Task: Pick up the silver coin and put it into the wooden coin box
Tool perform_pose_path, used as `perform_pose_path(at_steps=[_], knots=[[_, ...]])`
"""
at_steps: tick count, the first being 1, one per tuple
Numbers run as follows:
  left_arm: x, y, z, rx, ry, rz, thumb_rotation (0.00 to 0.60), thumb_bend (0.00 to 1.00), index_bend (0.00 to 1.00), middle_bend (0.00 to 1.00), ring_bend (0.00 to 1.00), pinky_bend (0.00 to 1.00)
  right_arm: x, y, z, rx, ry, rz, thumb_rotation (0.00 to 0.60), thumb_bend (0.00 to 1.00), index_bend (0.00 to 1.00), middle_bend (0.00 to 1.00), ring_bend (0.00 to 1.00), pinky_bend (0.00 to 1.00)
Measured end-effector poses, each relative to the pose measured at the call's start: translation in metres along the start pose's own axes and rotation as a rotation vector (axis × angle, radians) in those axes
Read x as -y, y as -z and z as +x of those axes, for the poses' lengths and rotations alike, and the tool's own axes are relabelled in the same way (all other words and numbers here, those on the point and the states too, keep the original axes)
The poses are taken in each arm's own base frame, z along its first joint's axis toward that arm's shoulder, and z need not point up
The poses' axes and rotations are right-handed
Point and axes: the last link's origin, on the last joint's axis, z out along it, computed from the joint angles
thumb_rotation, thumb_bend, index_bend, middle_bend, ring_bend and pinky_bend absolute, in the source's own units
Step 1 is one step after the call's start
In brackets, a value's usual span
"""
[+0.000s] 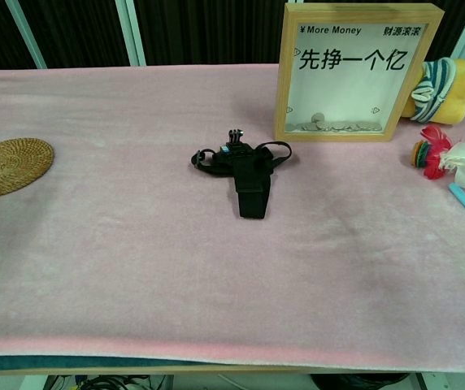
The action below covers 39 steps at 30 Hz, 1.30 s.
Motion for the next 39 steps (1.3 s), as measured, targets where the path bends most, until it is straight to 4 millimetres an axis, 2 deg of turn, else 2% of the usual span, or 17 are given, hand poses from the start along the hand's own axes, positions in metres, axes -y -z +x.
perform_pose_path(at_steps=[7, 19, 28, 39], knots=[[0.001, 0.0, 0.001, -0.001, 0.001, 0.006, 0.6, 0.33, 0.05, 0.0, 0.0, 0.08, 0.005, -0.024, 0.008, 0.008, 0.022, -0.015, 0.6, 0.46, 0.72, 0.87, 0.92, 1.0], [0.001, 0.0, 0.001, -0.002, -0.003, 0.005, 0.6, 0.33, 0.05, 0.0, 0.0, 0.09, 0.001, -0.047, -0.009, 0.058, 0.056, -0.02, 0.6, 0.46, 0.72, 0.87, 0.92, 1.0], [0.002, -0.001, 0.001, -0.004, -0.004, 0.007, 0.6, 0.33, 0.05, 0.0, 0.0, 0.1, -0.006, -0.059, -0.017, 0.075, 0.062, -0.03, 0.6, 0.46, 0.72, 0.87, 0.92, 1.0], [0.002, -0.001, 0.002, -0.007, -0.004, 0.008, 0.6, 0.33, 0.05, 0.0, 0.0, 0.1, -0.013, -0.063, -0.024, 0.084, 0.055, -0.042, 0.6, 0.46, 0.72, 0.87, 0.92, 1.0]])
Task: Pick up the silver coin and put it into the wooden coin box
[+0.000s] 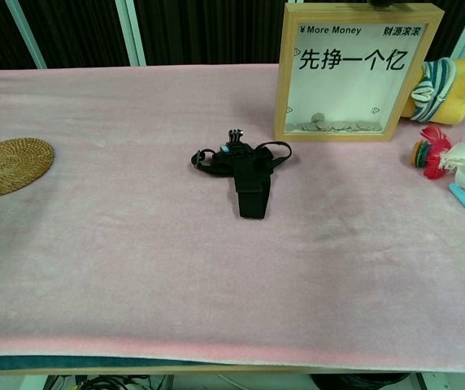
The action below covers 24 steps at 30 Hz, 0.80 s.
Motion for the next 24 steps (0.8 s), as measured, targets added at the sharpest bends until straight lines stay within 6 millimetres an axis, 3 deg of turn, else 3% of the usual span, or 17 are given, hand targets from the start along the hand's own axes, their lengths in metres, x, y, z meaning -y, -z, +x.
perform_pose_path(at_steps=[24], knots=[[0.0014, -0.0006, 0.0004, -0.002, -0.002, 0.005, 0.6, 0.33, 0.05, 0.0, 0.0, 0.12, -0.0052, -0.0051, -0.0024, 0.005, 0.015, -0.008, 0.6, 0.46, 0.72, 0.87, 0.92, 1.0]])
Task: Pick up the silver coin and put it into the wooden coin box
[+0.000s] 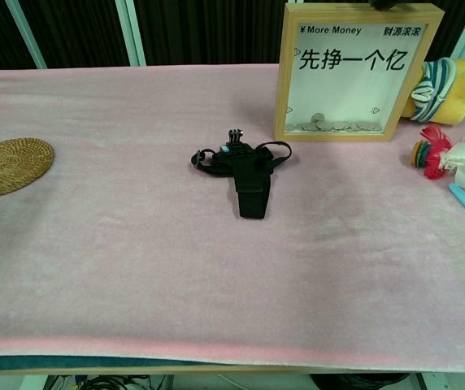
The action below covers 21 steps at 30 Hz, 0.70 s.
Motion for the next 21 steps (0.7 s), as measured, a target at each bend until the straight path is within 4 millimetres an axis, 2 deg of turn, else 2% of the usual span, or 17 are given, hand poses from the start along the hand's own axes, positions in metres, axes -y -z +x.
perform_pose_path(at_steps=[5, 12, 21], knots=[[0.0002, 0.0, 0.0, 0.0, -0.001, 0.001, 0.6, 0.33, 0.05, 0.0, 0.0, 0.13, -0.0004, 0.0002, 0.0004, 0.001, 0.0, 0.002, 0.6, 0.46, 0.71, 0.87, 0.92, 1.0], [0.0005, -0.0002, -0.0004, 0.001, -0.002, 0.002, 0.6, 0.33, 0.05, 0.0, 0.0, 0.13, -0.0023, 0.0011, 0.0021, 0.002, 0.005, 0.001, 0.6, 0.46, 0.6, 0.87, 0.92, 0.99], [0.0008, 0.0002, -0.0003, 0.001, -0.004, 0.004, 0.6, 0.33, 0.05, 0.0, 0.0, 0.13, -0.0045, 0.0024, 0.0021, 0.002, 0.019, -0.006, 0.6, 0.46, 0.55, 0.87, 0.92, 0.99]])
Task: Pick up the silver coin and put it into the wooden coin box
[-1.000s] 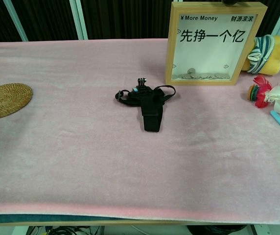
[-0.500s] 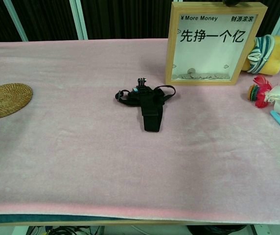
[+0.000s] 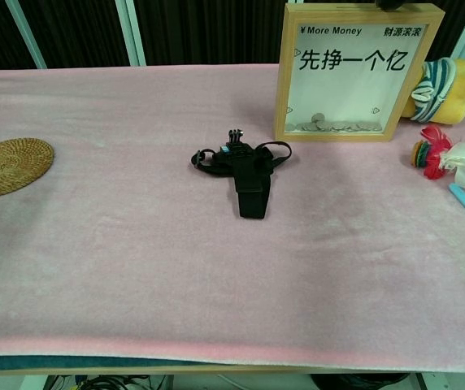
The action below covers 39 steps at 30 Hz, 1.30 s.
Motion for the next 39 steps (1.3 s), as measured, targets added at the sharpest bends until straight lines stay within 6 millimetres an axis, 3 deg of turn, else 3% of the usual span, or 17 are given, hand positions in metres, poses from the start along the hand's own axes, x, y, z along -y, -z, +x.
perform_pose_path(at_steps=[19, 31, 34, 39], knots=[[0.0, 0.0, 0.0, 0.001, -0.001, 0.002, 0.6, 0.33, 0.05, 0.0, 0.0, 0.13, -0.003, 0.003, 0.001, 0.004, 0.0, 0.002, 0.6, 0.46, 0.52, 0.87, 0.92, 0.99], [0.001, 0.0, 0.0, -0.001, -0.003, 0.002, 0.6, 0.33, 0.05, 0.0, 0.0, 0.14, -0.003, 0.008, 0.006, -0.007, -0.022, 0.015, 0.6, 0.45, 0.39, 0.85, 0.9, 0.99], [0.0, 0.001, 0.0, -0.002, -0.002, 0.001, 0.6, 0.33, 0.05, 0.0, 0.0, 0.14, -0.003, 0.016, 0.011, -0.039, -0.044, 0.027, 0.6, 0.39, 0.38, 0.74, 0.82, 0.94], [0.0, 0.001, 0.0, 0.0, 0.004, -0.001, 0.6, 0.33, 0.05, 0.0, 0.0, 0.14, -0.014, 0.052, 0.009, -0.099, -0.071, 0.048, 0.6, 0.31, 0.34, 0.4, 0.53, 0.65]])
